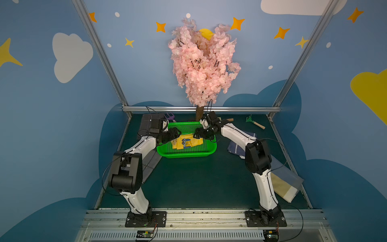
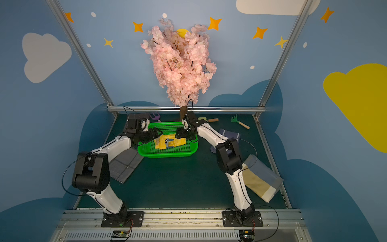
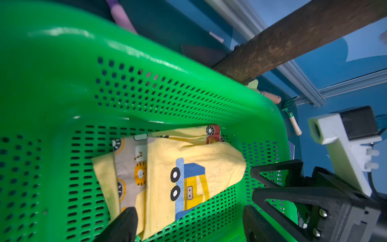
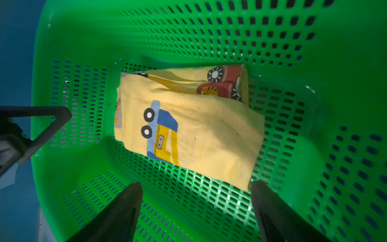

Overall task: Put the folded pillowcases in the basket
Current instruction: Place the pillowcase in the basket, then move the pillowcase to the center of the board.

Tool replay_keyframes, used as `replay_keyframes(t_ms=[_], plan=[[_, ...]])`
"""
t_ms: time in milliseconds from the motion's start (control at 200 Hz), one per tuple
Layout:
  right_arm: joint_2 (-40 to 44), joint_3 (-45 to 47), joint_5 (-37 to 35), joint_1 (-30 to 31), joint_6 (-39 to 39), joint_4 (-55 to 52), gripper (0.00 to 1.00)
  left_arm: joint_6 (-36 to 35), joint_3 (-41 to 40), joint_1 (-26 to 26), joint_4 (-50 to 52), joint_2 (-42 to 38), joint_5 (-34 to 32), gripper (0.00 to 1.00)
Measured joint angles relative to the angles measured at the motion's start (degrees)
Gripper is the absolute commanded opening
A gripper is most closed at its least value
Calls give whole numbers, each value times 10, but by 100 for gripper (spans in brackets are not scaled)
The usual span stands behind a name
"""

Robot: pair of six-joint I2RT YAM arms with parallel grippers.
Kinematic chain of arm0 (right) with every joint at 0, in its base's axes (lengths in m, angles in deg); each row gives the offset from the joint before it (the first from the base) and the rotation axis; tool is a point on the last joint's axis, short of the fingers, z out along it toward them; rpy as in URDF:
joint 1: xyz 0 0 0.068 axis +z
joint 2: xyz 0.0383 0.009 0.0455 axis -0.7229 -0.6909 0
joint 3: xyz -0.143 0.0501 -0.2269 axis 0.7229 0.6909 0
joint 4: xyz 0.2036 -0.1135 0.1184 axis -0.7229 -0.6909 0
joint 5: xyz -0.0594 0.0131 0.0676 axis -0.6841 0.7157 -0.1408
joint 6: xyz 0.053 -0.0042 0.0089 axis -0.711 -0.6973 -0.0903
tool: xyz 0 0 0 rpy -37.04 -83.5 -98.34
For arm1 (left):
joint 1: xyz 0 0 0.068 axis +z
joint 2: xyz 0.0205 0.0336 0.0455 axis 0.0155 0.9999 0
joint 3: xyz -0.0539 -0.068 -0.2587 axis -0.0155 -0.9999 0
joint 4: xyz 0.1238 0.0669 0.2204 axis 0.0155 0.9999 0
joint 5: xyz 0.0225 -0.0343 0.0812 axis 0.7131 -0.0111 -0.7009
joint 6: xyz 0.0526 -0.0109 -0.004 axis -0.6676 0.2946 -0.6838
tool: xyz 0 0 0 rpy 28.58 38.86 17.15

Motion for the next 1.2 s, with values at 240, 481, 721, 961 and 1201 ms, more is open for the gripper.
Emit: replay_keyframes(t_ms=[240, 481, 721, 961, 1201], plan=[[163, 83, -24, -1, 20, 14, 87, -24, 22, -13, 29, -96, -17, 81], [371, 264, -66, -20, 12, 38, 85, -41, 71, -159, 49, -102, -2, 81], [528, 409, -99, -116, 10, 32, 83, -20, 90, -265, 48, -34, 16, 81], [600, 454, -69, -316, -1, -46, 84, -1, 146, -363, 49, 57, 26, 82], [679, 558, -11, -474, 2, -121, 85, 34, 207, -443, 37, 162, 84, 85]])
